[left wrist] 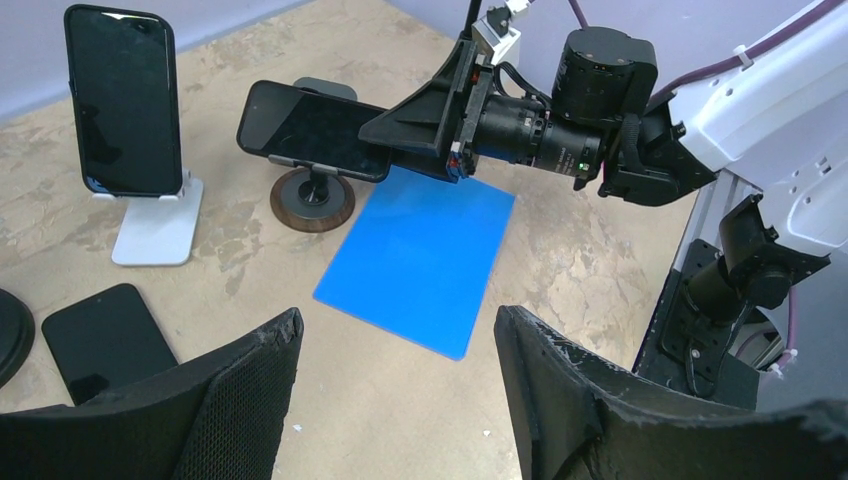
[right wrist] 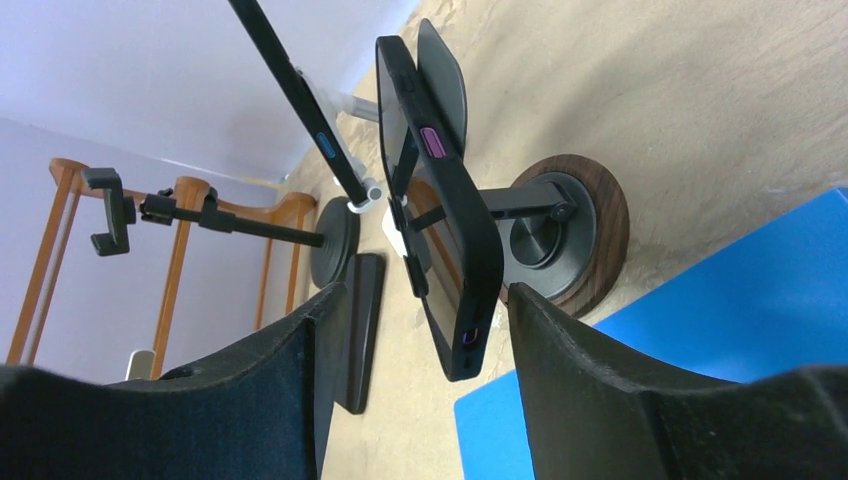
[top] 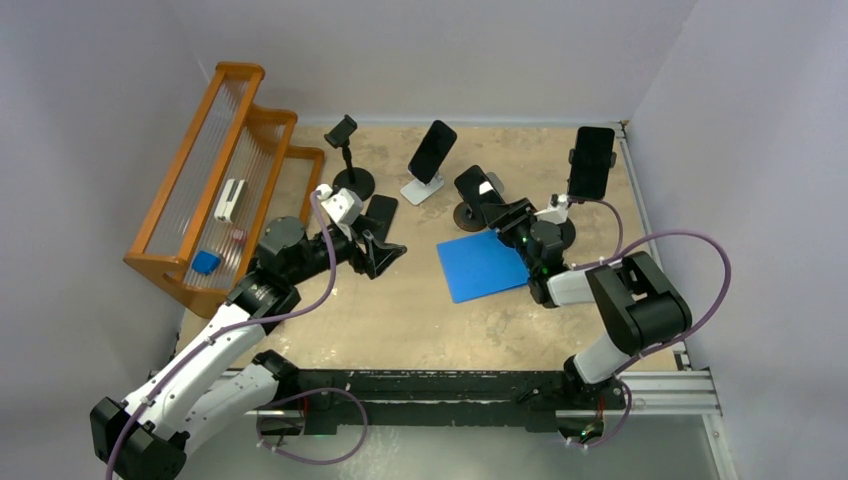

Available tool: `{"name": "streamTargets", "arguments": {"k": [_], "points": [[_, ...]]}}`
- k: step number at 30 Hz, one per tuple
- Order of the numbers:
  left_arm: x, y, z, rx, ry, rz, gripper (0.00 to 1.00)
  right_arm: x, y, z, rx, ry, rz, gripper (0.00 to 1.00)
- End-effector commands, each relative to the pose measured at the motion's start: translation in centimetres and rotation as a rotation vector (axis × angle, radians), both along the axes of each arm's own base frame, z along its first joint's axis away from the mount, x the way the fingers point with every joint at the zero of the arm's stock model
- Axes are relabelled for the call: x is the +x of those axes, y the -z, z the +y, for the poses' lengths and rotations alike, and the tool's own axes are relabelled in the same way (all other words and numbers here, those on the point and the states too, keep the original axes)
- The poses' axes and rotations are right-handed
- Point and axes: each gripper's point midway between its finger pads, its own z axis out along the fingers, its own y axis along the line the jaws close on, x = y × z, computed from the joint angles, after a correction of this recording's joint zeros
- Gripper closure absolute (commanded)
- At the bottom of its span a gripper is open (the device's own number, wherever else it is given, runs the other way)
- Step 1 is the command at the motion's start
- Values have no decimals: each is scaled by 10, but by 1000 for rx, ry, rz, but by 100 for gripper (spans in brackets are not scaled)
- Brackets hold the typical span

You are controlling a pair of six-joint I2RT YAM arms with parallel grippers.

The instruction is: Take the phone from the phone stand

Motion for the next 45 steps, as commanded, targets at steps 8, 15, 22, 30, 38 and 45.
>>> {"name": "streamTargets", "arguments": {"k": [8, 15, 22, 30, 38, 45], "points": [[-4, -32, -3, -47, 15, -65, 32, 18, -17, 6, 67, -14, -69, 42], [-3, -31, -3, -44, 16, -64, 32, 19, -13, 8, 87, -35, -72, 46], [-2, -28, -4, -39, 14, -59, 32, 18, -9, 8, 94, -52, -76, 56], [-2, -27, -5, -35, 19, -58, 32, 16, -11, 10, 108, -73, -100, 60], [-2, -27, -5, -35, 20, -58, 32, 10, -9, 10, 117, -89, -112, 74], [-3, -27, -5, -37, 24, -57, 32, 2, -12, 10, 121, -102, -135, 97]]}}
